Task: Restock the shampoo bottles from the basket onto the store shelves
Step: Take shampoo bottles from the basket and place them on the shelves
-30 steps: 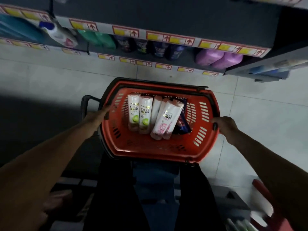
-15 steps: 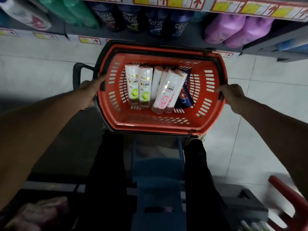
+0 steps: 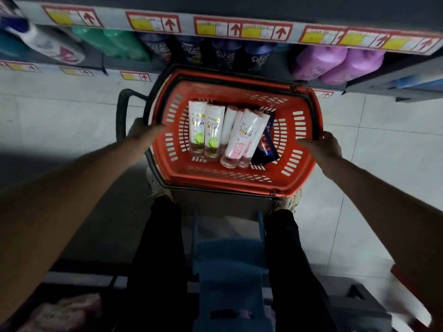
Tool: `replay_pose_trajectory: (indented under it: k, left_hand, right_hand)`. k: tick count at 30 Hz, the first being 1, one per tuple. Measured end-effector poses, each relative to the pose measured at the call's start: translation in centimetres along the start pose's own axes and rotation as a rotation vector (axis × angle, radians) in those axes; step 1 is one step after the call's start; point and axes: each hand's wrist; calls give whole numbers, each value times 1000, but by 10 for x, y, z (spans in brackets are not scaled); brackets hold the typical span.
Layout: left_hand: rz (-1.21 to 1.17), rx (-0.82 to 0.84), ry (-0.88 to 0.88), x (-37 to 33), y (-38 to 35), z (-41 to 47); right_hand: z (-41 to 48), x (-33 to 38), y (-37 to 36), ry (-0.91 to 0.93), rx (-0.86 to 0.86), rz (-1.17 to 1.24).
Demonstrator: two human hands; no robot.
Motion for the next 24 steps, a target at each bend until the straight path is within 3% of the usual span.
replay_pose_trajectory:
  k: [6,14,20,24]
  left_hand:
    - [256,-87,-317,26,-9,-34]
    - [620,-41,-548,49,-65,-59]
    - [782,-121,-711,58,-107,-37]
    - [863,-181,-755,57,-128,-12]
  right_hand:
    - [-44,5,-27,271,-145,-174]
    - [-82,3,-82,478,-2,-185]
    - [-67,-19,-111,530,84,-255]
    - [-54,-25,-123,661,127,-355]
Point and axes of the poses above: each hand's wrist, its own z-axis towards the middle knuckle, its own y-axis out of the back of the hand, x = y × z, and after that the axes turned 12 degrees about y, right-handed
